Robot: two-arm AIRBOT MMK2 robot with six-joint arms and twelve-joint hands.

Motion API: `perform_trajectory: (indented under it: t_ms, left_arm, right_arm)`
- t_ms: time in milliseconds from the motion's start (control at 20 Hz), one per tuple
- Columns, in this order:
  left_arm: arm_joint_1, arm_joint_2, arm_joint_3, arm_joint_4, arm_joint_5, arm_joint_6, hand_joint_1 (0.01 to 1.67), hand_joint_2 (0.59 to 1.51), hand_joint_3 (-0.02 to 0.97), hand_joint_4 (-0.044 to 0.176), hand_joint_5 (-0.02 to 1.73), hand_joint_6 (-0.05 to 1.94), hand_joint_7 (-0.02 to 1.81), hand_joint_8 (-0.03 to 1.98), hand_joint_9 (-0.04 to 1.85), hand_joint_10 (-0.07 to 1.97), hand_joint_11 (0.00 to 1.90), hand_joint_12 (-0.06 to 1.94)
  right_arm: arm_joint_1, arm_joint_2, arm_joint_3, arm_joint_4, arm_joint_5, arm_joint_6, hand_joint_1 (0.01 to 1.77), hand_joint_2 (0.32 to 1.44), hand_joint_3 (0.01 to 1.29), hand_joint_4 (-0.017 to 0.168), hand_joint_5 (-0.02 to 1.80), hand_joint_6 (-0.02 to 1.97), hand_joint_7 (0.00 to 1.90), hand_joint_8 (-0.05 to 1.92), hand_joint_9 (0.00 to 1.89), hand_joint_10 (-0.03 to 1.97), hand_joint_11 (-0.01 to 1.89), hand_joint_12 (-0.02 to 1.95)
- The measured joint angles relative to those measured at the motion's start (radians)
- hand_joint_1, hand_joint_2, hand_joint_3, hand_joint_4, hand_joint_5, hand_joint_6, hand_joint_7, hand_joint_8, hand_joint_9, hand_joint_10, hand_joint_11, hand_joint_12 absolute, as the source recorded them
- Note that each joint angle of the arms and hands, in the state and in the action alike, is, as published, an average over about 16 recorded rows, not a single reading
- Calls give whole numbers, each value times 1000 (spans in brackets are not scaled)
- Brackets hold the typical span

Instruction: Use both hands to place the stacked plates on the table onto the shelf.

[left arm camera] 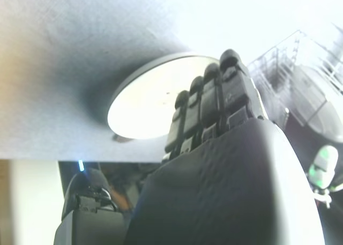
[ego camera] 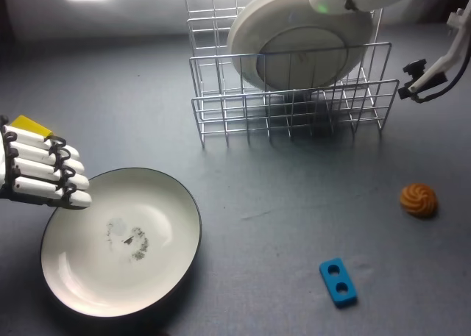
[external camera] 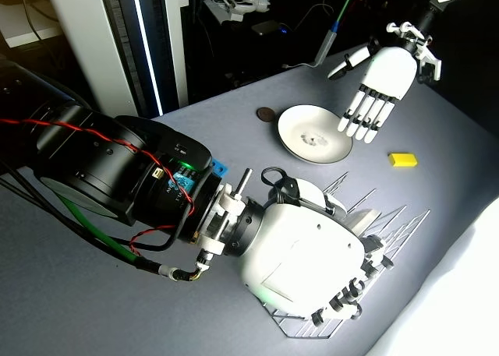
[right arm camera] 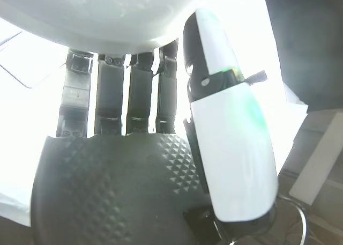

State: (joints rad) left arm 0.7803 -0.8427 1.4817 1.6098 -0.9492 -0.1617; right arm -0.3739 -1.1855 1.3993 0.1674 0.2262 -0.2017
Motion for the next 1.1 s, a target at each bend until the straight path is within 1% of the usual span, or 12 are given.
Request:
perform_trajectory:
  t_ms: [150, 300, 400, 500, 700, 850, 950, 1100]
  left_arm:
    - [13, -3, 1, -2, 11, 1, 14, 1035, 17, 1, 26, 19, 44, -2, 36, 11, 42, 30]
    - [25, -7, 1, -4, 20, 2, 13, 1039, 17, 1, 26, 19, 41, -2, 35, 10, 43, 36]
    - [33, -9, 1, -6, 26, 3, 13, 1042, 17, 1, 26, 19, 41, -2, 35, 10, 44, 40]
    - [42, -12, 1, -7, 32, 4, 13, 1045, 17, 1, 26, 19, 39, -2, 35, 11, 43, 44]
    - [57, -16, 1, -12, 42, 7, 13, 1050, 17, 1, 26, 19, 29, -4, 33, 12, 38, 52]
    - [69, -19, 1, -17, 49, 9, 13, 1053, 17, 1, 25, 19, 21, -5, 32, 13, 34, 57]
    - [79, -22, 1, -21, 53, 10, 14, 1054, 17, 1, 24, 19, 13, -7, 30, 14, 32, 59]
    - [93, -25, 2, -29, 59, 10, 14, 1055, 18, 1, 22, 19, 4, -9, 30, 17, 29, 59]
  right_arm:
    - [6, 12, -15, -33, 25, -22, 1129, 1147, 12, -3, 782, 86, 888, 14, 838, 182, 335, 1271]
    - [14, 29, -40, -94, 62, -70, 1128, 1136, 12, -3, 780, 80, 870, 9, 825, 168, 300, 1281]
    - [19, 45, -68, -138, 90, -131, 1121, 1132, 12, -3, 756, 74, 843, 9, 800, 154, 270, 1277]
    - [24, 63, -104, -182, 118, -209, 1111, 1130, 12, -3, 698, 65, 777, 9, 739, 131, 231, 1221]
    - [28, 103, -199, -266, 169, -400, 1094, 1112, 12, -2, 514, 53, 570, 9, 539, 89, 148, 935]
    - [26, 143, -294, -313, 191, -576, 1097, 1074, 12, 0, 373, 46, 413, 9, 389, 61, 97, 698]
    - [23, 176, -366, -328, 195, -701, 1100, 1043, 12, 1, 281, 42, 309, 9, 290, 44, 65, 538]
    - [16, 223, -476, -292, 187, -908, 1104, 997, 12, 2, 144, 36, 156, 9, 143, 18, 26, 296]
